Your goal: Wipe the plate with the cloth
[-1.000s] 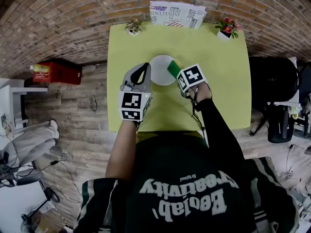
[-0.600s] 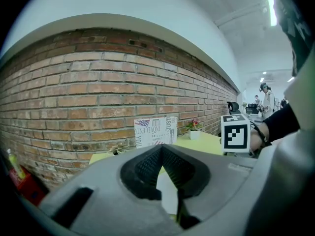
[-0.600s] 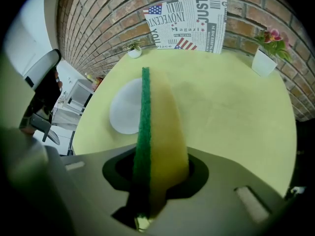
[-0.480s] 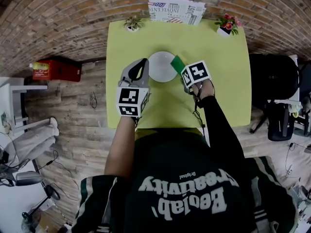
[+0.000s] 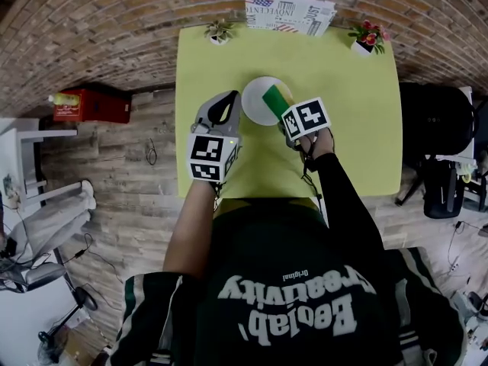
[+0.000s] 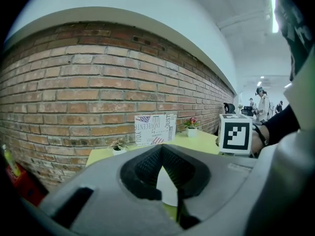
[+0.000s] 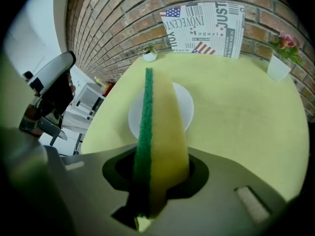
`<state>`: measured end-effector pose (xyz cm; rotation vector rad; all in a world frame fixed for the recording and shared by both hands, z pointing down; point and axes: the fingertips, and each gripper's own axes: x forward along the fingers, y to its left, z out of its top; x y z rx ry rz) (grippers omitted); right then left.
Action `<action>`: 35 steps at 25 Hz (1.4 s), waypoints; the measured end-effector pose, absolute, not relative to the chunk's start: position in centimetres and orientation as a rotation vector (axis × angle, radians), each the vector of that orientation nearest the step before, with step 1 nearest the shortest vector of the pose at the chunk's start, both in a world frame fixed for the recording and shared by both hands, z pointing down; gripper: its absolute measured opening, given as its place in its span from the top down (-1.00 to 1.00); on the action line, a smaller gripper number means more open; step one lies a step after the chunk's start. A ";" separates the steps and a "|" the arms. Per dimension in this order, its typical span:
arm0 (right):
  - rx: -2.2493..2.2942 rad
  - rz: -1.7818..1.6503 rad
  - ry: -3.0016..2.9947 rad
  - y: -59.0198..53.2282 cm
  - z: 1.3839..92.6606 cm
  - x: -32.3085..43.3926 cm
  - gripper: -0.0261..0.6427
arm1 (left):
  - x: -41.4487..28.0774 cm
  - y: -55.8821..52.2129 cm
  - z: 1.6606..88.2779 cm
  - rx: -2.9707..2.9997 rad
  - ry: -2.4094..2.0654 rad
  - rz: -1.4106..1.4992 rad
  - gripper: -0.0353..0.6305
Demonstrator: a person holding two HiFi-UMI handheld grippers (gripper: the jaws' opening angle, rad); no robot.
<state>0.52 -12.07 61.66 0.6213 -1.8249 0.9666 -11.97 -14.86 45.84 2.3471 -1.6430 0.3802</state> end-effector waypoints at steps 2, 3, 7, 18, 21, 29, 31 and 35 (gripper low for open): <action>0.600 0.961 -1.820 -11.3 61.7 -0.8 0.53 | -12.2 -14.7 45.9 2.369 -1.625 0.403 0.88; 0.590 0.961 -1.818 -11.0 61.7 -1.4 0.53 | -12.4 -14.7 45.9 2.380 -1.618 0.412 0.88; 0.567 0.967 -1.815 -9.7 61.6 -3.8 0.53 | -13.5 -14.6 45.7 2.403 -1.592 0.402 0.88; 0.574 0.882 -1.759 -7.9 62.9 -5.3 0.53 | -14.7 -13.7 45.9 2.452 -1.581 0.339 0.88; 0.576 0.877 -1.752 -8.1 63.0 -5.3 0.53 | -14.7 -13.8 45.9 2.453 -1.571 0.338 0.88; 0.593 0.854 -1.711 -8.8 63.0 -4.0 0.53 | -13.5 -14.9 45.1 2.495 -1.524 0.347 0.88; 0.603 0.853 -1.699 -8.9 63.0 -3.3 0.53 | -13.0 -15.2 45.1 2.506 -1.510 0.346 0.88; 0.631 0.860 -1.681 -9.4 63.0 -1.8 0.53 | -12.3 -15.8 45.2 2.522 -1.489 0.349 0.88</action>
